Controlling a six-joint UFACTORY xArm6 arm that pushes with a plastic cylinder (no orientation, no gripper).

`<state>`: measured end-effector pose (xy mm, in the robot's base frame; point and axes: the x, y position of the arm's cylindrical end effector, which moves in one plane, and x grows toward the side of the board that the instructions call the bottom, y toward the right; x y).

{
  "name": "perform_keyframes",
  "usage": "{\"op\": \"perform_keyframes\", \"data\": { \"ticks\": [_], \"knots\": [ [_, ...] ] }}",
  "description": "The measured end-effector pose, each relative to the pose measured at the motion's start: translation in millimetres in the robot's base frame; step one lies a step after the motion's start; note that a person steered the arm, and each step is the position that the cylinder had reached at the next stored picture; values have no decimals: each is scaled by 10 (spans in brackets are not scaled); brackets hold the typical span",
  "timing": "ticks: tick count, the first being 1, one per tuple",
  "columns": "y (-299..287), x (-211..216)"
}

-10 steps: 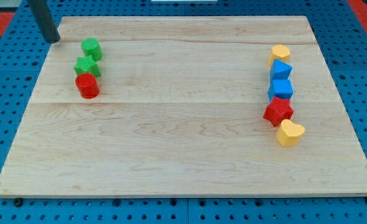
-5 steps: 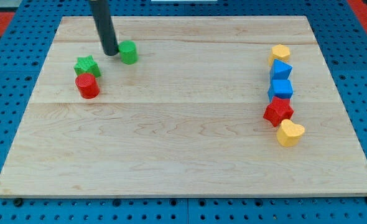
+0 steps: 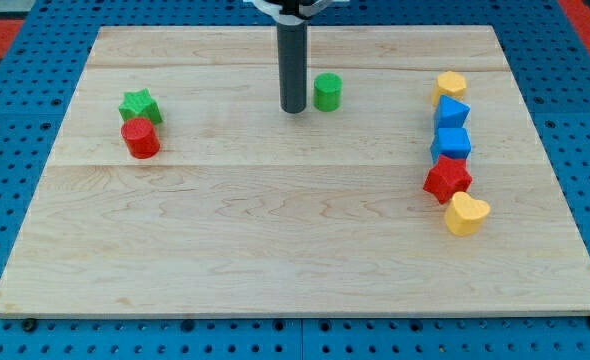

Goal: Move green circle closer to the yellow hexagon

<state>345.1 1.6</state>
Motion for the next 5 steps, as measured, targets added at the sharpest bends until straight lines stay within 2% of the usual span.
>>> {"op": "perform_keyframes", "data": {
  "ticks": [1, 3, 5],
  "knots": [
    [295, -192],
    [786, -229],
    [1253, -478]
  ]
}}
